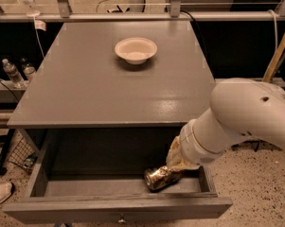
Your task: Pick orange can from top drawer and place on counter
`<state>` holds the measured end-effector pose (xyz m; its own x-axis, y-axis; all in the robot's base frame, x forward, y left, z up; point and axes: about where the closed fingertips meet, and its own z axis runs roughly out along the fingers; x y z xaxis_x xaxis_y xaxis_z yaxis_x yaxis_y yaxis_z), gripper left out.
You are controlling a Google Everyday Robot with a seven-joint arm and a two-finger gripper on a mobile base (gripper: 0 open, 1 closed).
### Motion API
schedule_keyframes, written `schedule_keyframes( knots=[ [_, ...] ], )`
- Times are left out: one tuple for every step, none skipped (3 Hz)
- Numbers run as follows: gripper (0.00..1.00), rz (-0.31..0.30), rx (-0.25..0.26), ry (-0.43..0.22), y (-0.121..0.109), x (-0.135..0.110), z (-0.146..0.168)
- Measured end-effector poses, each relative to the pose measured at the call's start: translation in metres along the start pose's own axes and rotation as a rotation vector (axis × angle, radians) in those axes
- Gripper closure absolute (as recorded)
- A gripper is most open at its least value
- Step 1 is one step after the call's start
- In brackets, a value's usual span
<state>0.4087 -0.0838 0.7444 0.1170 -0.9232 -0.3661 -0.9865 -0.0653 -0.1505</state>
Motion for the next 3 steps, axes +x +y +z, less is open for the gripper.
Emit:
schedule_keyframes(
  knots=[
    [0.59,-0.01,-0.023,-0.008,0.004,-0.006,0.022],
    [0.38,-0.006,-0.016,-0.009,0.005,-0.007,0.037],
    [0.15,0.009,-0.004,-0.003,-0.002,-0.005,0.054]
  ],
)
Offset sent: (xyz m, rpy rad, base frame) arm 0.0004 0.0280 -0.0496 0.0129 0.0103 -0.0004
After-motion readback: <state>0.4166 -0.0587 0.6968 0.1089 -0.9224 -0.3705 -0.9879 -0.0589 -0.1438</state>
